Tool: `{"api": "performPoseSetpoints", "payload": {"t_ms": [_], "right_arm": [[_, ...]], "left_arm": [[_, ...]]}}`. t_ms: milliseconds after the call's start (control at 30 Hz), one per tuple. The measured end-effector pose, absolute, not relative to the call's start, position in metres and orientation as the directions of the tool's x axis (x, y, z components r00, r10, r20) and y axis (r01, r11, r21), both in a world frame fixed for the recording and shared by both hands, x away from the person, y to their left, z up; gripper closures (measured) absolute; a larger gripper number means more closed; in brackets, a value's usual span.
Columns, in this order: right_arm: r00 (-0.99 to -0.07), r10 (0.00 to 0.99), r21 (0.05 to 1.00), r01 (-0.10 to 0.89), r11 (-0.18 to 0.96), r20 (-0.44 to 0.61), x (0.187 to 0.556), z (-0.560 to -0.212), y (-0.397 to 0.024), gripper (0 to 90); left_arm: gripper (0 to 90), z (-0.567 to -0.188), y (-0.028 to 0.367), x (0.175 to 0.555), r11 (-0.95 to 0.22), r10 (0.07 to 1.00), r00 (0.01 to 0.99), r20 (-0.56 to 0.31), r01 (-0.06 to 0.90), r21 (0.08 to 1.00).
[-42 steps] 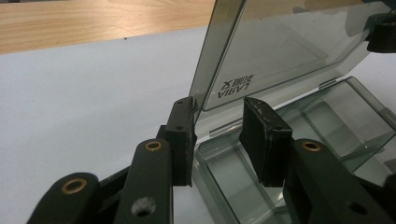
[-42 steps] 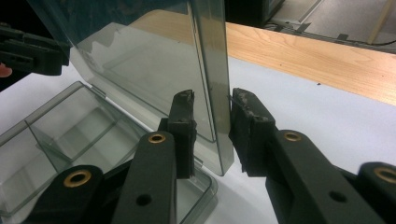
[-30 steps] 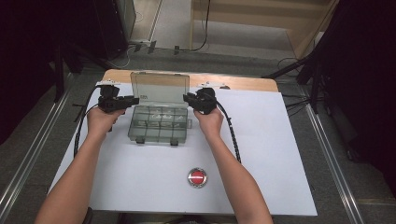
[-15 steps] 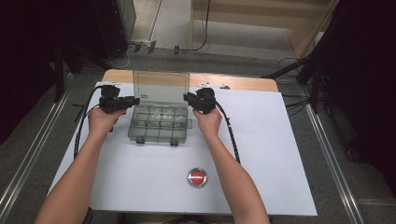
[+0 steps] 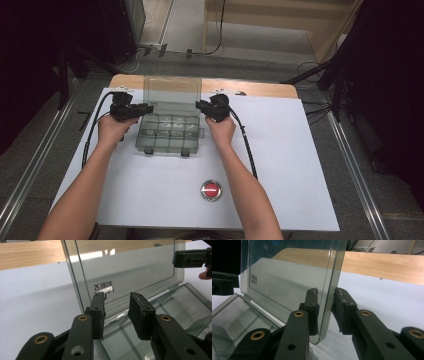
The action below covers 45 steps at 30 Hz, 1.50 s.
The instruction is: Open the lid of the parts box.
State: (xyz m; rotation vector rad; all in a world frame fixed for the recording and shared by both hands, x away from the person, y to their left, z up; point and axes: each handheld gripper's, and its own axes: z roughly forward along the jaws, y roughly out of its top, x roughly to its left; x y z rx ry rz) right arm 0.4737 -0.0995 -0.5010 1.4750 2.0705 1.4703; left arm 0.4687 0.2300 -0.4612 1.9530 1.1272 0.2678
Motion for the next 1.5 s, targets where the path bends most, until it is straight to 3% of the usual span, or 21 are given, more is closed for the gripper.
{"api": "performPoseSetpoints", "payload": {"t_ms": [533, 1133, 1267, 1433, 1500], "right_arm": [[-0.428, 0.798, 0.743, 0.669, -0.036, 0.424, 0.48, -0.517, -0.104, 77.1], [-0.44, 0.806, 0.749, 0.663, -0.006, 0.395, 0.479, -0.515, -0.102, 73.9], [-0.452, 0.801, 0.748, 0.663, 0.007, 0.393, 0.476, -0.508, -0.104, 67.8], [-0.476, 0.792, 0.747, 0.664, 0.039, 0.382, 0.471, -0.496, -0.11, 49.5], [-0.483, 0.791, 0.747, 0.663, 0.052, 0.374, 0.47, -0.494, -0.111, 46.6]], "left_arm": [[55.7, -0.465, 0.248, 0.474, -0.185, 0.831, 0.505, -0.234, 0.647, 0.74], [44.6, -0.465, 0.252, 0.475, -0.158, 0.822, 0.495, -0.281, 0.674, 0.722], [40.3, -0.462, 0.253, 0.474, -0.147, 0.81, 0.499, -0.308, 0.681, 0.717], [38.1, -0.455, 0.252, 0.469, -0.155, 0.798, 0.518, -0.309, 0.671, 0.725], [37.1, -0.452, 0.251, 0.467, -0.157, 0.787, 0.53, -0.316, 0.668, 0.728]]}}
